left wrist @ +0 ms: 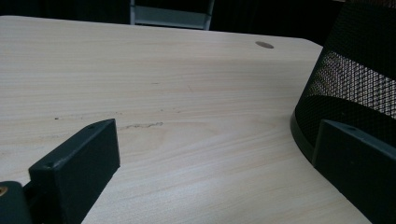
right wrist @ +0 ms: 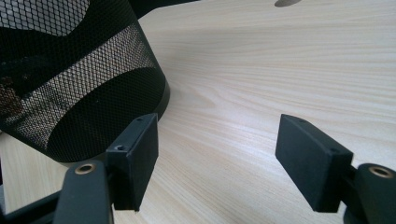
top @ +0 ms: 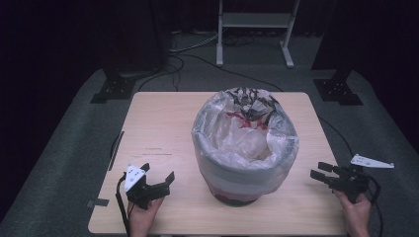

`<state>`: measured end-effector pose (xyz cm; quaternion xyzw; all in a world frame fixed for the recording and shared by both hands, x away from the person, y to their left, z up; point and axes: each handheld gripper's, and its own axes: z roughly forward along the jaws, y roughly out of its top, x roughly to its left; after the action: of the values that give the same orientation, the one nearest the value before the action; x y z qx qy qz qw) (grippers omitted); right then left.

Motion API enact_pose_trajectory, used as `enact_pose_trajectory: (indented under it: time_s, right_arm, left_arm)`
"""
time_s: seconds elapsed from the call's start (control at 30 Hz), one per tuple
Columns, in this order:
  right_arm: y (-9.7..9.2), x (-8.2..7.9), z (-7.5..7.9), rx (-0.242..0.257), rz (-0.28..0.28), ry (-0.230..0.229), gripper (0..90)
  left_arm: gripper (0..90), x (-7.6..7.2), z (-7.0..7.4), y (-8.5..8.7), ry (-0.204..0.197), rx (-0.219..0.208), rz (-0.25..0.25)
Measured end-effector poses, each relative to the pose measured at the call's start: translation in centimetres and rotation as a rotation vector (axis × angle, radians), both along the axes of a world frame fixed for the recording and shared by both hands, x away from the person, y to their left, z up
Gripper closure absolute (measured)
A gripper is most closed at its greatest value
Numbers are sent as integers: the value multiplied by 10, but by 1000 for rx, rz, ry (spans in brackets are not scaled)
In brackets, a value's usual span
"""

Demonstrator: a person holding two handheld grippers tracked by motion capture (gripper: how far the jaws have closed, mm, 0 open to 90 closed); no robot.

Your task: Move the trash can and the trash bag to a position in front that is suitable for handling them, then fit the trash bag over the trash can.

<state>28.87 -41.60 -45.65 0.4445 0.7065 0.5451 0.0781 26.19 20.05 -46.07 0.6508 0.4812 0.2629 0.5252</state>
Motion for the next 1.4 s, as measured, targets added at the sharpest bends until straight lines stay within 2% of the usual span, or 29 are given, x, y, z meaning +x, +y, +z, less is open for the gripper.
enact_pose_trajectory:
  time_s: [0.33,0.5,0.6,0.73,0.9,1.2,1.4]
  right_arm:
    - [2,2,0,-11,6,1,293]
    - [0,2,-1,-17,-13,-3,293]
    - [-1,0,-5,-30,-29,4,293]
    - [-4,-3,-11,-58,-54,19,293]
    - [-10,-10,-12,-66,-68,26,292]
    - [-20,-25,-15,-61,-83,42,292]
    - [-21,-32,-15,-47,-87,27,290]
  left_arm:
    - [0,-3,0,3,1,-3,9]
    - [0,-3,-2,7,9,-11,18]
    - [0,-4,0,8,1,-13,20]
    - [0,-4,0,9,0,-16,24]
    - [0,-3,2,9,-4,-20,28]
    - [0,-2,2,8,-4,-24,27]
    - [0,-2,2,5,-5,-20,22]
